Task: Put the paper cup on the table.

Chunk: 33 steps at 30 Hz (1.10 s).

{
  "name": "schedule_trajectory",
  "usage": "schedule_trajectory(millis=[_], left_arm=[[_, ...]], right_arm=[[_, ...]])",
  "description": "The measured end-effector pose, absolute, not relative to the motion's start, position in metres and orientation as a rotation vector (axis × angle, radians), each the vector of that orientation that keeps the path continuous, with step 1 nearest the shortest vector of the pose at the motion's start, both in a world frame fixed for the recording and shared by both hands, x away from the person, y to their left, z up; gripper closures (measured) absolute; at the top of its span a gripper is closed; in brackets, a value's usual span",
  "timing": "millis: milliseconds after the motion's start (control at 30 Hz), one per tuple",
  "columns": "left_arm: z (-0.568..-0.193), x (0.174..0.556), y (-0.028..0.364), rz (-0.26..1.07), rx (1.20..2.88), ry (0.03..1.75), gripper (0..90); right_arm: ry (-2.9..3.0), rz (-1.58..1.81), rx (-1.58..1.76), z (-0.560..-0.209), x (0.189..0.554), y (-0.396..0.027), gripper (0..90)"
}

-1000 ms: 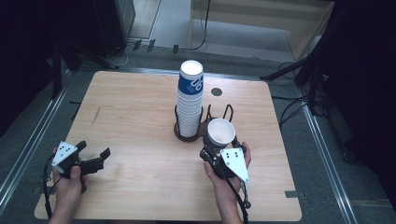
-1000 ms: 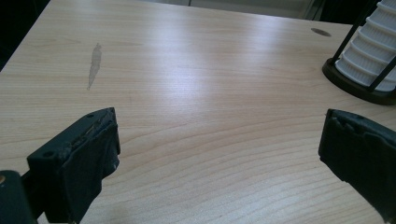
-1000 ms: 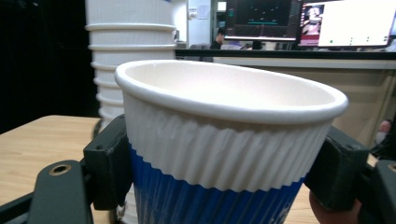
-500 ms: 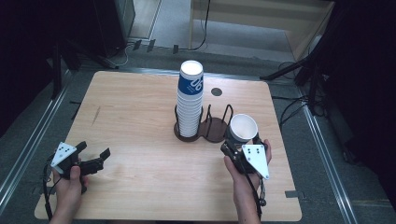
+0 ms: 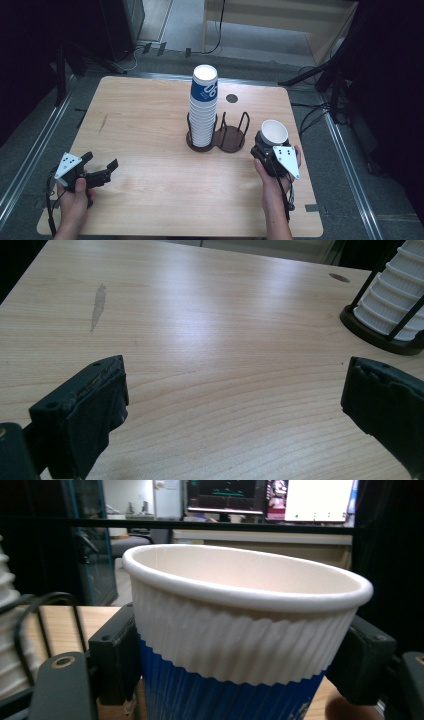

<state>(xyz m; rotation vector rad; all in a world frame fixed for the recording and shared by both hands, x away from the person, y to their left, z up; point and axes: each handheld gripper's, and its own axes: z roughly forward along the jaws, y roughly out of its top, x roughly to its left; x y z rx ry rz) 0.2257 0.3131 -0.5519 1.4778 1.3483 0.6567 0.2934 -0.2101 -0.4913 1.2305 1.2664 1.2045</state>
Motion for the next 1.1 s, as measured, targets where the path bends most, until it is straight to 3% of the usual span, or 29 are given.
schedule_trajectory(millis=[633, 1100], left_arm=[[-0.552, 0.227, 0.315, 0.637, 1.474, 1.356, 0.0], [-0.552, 0.228, 0.316, 0.627, 1.469, 1.358, 0.0]], right_arm=[[1.328, 1.053, 1.342, -0.526, 0.362, -0.232, 20.0], [1.395, 0.96, 1.438, -0.538, 0.378, -0.241, 18.4]])
